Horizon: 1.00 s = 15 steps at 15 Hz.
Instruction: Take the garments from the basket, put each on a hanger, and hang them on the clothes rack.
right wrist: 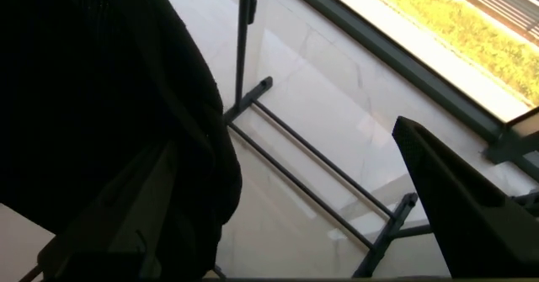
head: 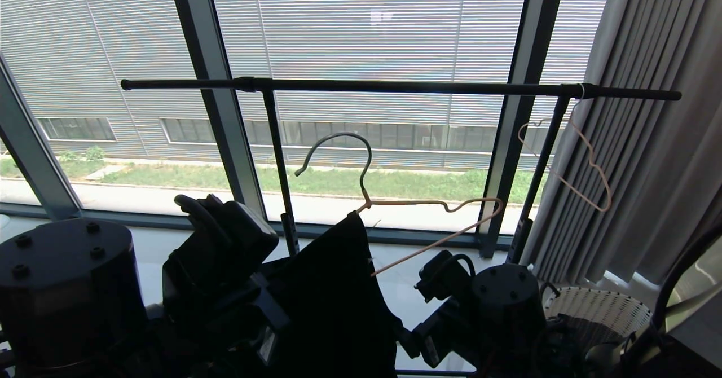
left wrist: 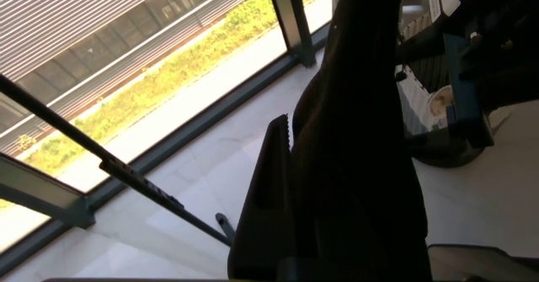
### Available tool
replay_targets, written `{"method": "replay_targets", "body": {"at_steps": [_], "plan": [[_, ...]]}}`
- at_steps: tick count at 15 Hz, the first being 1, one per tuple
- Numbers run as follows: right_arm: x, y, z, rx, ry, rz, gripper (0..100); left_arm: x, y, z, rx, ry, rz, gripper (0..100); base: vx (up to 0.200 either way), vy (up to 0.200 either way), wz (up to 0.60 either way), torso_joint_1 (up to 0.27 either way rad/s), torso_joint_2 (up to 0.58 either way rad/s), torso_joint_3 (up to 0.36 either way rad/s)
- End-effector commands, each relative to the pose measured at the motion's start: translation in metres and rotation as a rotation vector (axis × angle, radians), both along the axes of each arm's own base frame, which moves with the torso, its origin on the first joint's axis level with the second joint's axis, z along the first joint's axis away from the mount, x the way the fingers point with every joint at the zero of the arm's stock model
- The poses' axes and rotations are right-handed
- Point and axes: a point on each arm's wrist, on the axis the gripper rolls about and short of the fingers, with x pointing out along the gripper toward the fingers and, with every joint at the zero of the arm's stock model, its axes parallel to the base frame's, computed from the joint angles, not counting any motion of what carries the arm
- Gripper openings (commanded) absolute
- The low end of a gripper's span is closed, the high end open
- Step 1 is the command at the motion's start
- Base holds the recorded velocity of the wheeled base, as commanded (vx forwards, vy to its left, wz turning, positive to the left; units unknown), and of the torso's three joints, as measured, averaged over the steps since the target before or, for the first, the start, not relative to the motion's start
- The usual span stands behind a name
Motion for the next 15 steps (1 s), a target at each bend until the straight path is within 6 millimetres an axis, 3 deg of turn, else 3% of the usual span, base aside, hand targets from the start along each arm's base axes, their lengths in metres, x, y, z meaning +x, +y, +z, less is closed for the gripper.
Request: {"method": "replay_targets", "body": {"at_steps": [1, 5, 6, 9, 12, 15], "plan": [[0.000, -0.004, -0.004, -0.020, 0.003, -0.018, 100, -0.001, 0.001, 0.001, -0.005, -0.005, 0.002, 0, 0.000, 0.000, 0.00, 0.000, 0.00, 0.000], [0.001, -0.007, -0.004, -0.027, -0.002, -0.044, 100, 0.000, 0.001, 0.002, -0.003, -0.009, 0.014, 0, 0.000, 0.000, 0.00, 0.000, 0.00, 0.000], [0.000, -0.008, -0.005, -0.036, 0.000, -0.046, 0, -0.001, 0.001, 0.001, -0.002, -0.008, 0.015, 0, 0.000, 0.000, 0.00, 0.000, 0.00, 0.000], [0.005, -0.012, -0.004, -0.064, -0.030, -0.088, 0, 0.000, 0.002, 0.001, 0.001, -0.006, 0.023, 0, 0.000, 0.000, 0.00, 0.000, 0.00, 0.000], [0.020, -0.030, 0.008, -0.050, -0.063, -0.181, 0, 0.001, 0.011, -0.004, 0.016, -0.001, 0.089, 0, 0.000, 0.000, 0.00, 0.000, 0.00, 0.000], [0.049, -0.065, 0.026, -0.063, -0.135, -0.299, 0, -0.010, 0.023, -0.015, 0.036, 0.020, 0.101, 0, 0.000, 0.000, 0.00, 0.000, 0.00, 0.000]]}}
